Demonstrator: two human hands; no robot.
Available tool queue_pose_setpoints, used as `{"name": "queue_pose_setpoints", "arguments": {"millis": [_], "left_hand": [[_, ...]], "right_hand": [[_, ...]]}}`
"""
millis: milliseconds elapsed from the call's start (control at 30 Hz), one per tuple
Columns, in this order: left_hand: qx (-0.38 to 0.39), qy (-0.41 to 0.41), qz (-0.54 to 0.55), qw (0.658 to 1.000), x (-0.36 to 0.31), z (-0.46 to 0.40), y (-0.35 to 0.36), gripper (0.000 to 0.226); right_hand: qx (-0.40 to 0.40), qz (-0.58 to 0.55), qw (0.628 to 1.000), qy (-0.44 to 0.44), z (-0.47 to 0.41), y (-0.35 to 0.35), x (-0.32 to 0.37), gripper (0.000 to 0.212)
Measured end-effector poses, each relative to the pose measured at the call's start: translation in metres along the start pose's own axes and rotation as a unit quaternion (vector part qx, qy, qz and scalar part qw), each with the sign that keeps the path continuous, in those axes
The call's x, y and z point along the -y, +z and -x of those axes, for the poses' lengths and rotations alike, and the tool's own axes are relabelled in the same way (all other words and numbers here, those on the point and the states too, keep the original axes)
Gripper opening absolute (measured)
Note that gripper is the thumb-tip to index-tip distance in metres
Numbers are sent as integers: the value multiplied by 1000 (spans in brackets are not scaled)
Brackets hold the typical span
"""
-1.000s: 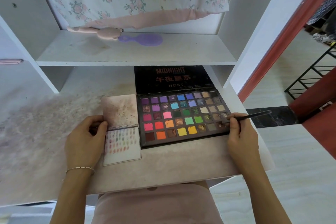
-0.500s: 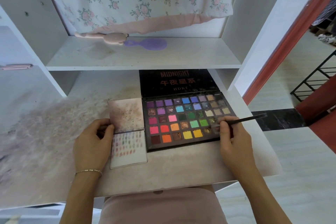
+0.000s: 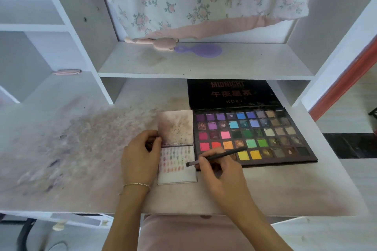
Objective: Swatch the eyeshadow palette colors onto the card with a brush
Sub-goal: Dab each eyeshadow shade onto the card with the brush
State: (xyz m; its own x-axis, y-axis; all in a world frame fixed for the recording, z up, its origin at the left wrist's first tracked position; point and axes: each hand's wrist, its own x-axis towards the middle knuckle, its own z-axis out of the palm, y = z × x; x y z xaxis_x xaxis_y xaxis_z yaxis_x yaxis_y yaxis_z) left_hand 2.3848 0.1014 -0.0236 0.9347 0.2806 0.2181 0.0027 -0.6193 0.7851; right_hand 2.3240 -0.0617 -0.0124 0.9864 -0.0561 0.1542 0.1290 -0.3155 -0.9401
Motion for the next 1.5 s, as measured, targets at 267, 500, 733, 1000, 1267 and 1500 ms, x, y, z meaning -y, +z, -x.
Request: {"name": "queue_pose_setpoints", "arguments": {"millis": [267, 500, 733, 1000, 1267, 1500], "left_hand": [[0, 4, -1, 1000, 2, 0, -2, 10], [-2, 9, -2, 1000, 3, -1, -1, 10], [-3, 8, -5, 1000, 4, 0, -1, 10], [-1, 8, -6, 1000, 4, -1, 0, 10], [2, 9, -7, 1000, 5, -1, 0, 10], [1, 9, -14, 1000, 5, -1, 0, 10]], "right_hand": [[29, 75, 997, -14, -3, 4, -1, 23], [52, 88, 995, -15, -2, 3, 3, 24], [55, 95, 994, -8, -3, 4, 2, 24], [49, 99, 994, -10, -2, 4, 1, 26], [51, 97, 994, -12, -3, 4, -1, 25], [46, 101, 994, -23, -3, 4, -1, 27]]}}
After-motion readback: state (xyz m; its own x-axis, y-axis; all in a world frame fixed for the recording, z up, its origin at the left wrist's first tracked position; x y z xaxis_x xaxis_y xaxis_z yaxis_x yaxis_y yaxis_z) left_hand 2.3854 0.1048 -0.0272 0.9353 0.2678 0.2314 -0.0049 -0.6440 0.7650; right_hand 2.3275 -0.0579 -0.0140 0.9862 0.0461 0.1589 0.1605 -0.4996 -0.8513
